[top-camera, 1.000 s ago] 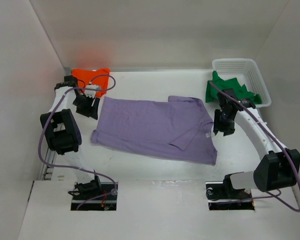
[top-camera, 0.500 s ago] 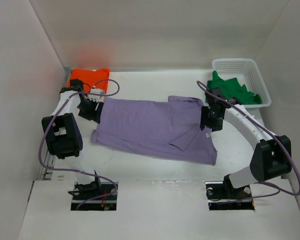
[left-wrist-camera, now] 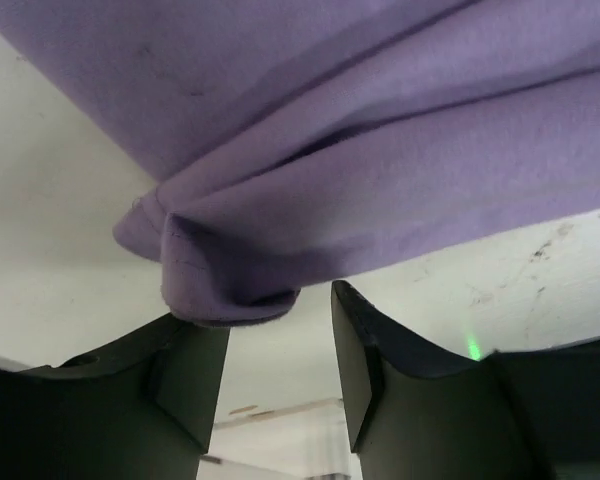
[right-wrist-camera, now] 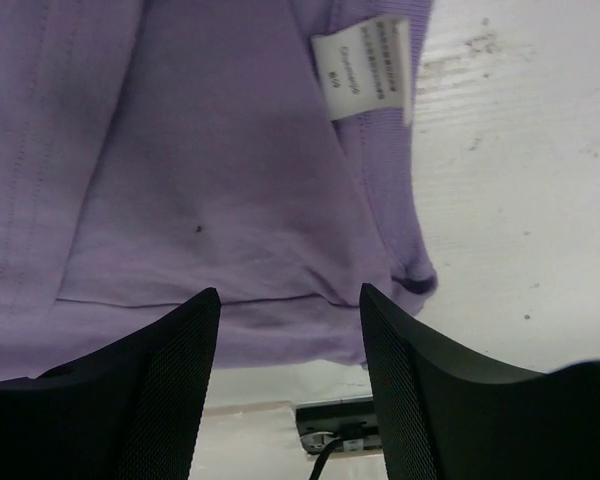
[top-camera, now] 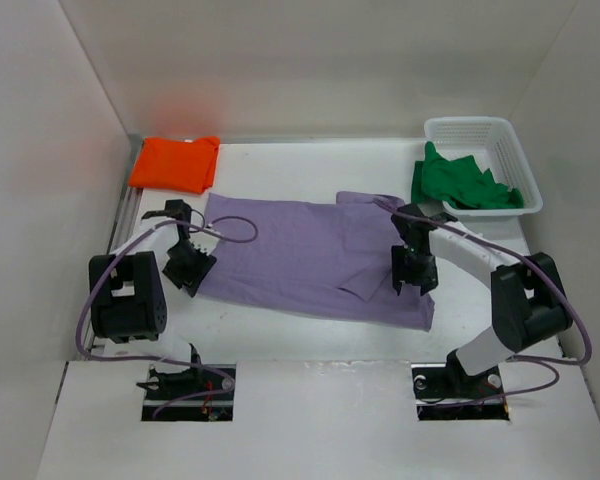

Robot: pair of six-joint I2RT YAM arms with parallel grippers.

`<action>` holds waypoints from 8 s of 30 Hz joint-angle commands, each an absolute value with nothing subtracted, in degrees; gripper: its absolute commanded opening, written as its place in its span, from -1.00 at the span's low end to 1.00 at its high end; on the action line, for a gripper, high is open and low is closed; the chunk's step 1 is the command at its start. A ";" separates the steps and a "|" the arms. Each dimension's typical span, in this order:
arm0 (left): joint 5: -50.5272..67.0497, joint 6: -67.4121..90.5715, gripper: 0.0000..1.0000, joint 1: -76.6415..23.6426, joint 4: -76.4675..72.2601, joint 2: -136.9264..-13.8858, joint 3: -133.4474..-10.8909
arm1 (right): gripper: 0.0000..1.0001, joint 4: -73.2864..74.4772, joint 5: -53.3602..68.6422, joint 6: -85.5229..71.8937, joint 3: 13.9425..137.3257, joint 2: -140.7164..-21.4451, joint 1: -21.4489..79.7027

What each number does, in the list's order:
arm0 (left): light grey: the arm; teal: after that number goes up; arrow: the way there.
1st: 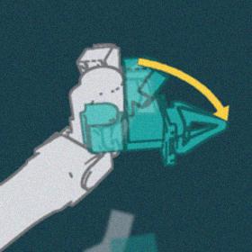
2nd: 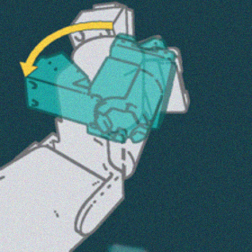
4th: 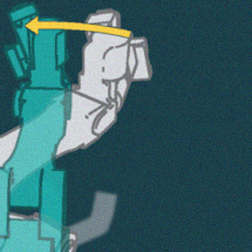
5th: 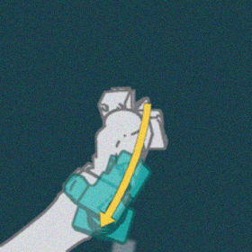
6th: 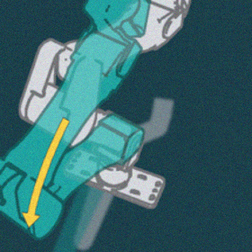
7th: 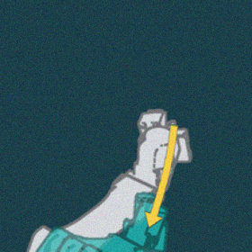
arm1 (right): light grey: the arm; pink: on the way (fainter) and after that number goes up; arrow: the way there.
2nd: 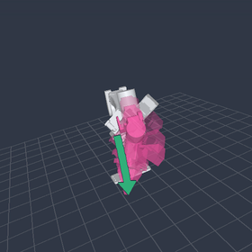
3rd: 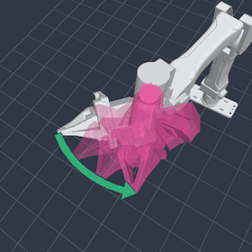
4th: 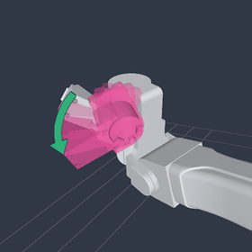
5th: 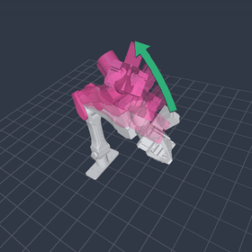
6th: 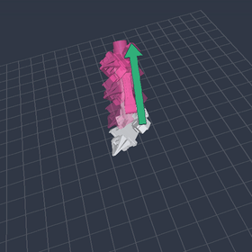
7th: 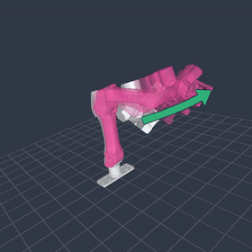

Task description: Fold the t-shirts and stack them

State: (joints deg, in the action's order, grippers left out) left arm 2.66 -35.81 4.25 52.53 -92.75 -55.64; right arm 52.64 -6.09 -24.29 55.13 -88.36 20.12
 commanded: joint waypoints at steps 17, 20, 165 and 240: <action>15.38 -29.62 0.12 10.33 56.78 -95.70 -70.93 | 0.17 36.83 -7.03 -26.37 73.56 -100.71 14.90; 15.38 -28.65 0.10 10.77 56.34 -98.17 -70.66 | 0.18 36.56 -6.59 -26.37 73.83 -103.35 14.72; 10.89 -26.18 -0.92 3.12 19.26 -94.43 -111.78 | -1.00 31.74 -3.43 -19.34 120.74 -85.47 1.27; -2.89 -62.41 0.14 -13.58 42.12 -84.63 -41.76 | -1.00 31.11 -2.55 -17.75 72.86 -84.47 8.83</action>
State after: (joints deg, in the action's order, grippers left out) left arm 0.99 -64.12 -12.78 46.68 -83.02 -43.94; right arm 33.98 -2.68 -17.34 73.06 -87.00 8.75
